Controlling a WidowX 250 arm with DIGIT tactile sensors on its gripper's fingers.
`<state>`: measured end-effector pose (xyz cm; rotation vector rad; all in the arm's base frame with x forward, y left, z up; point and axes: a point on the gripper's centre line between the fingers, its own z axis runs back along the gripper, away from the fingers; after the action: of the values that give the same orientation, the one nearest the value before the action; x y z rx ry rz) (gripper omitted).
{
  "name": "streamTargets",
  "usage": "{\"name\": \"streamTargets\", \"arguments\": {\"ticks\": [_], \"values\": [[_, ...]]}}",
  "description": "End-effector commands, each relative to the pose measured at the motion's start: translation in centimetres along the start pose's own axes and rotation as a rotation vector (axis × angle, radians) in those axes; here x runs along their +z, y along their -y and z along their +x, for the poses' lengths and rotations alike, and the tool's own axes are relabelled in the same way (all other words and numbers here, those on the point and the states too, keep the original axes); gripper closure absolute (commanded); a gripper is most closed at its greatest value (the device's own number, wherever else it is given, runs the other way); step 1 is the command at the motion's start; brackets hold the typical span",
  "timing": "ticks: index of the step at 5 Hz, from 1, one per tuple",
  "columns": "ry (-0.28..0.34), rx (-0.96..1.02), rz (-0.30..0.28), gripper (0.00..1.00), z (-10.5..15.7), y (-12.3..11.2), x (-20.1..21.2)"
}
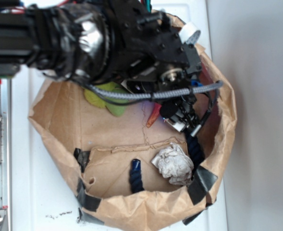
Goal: Grab the shell.
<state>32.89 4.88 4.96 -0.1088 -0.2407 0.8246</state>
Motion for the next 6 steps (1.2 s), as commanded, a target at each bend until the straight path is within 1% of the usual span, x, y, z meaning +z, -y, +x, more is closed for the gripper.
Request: {"name": "streamTargets", "arguments": {"ticks": [1,2,3,4,5,6], "values": [[0.115,-0.044,-0.046,0.00,1.6,2.4,0.2],[0.208,-0.044,-0.003,0.00,2.4,3.9,-0.8],[0.194,-0.029,0.022,0.12,2.8,4.4,-1.1],[0.203,-0.041,0.026,1.00,2.6,4.3,-1.0],[0.193,-0.047,0.024,1.00,2.4,4.1,-0.7],[0.166,-0.053,-0.013,1.00,2.0,3.6,0.9]]}}
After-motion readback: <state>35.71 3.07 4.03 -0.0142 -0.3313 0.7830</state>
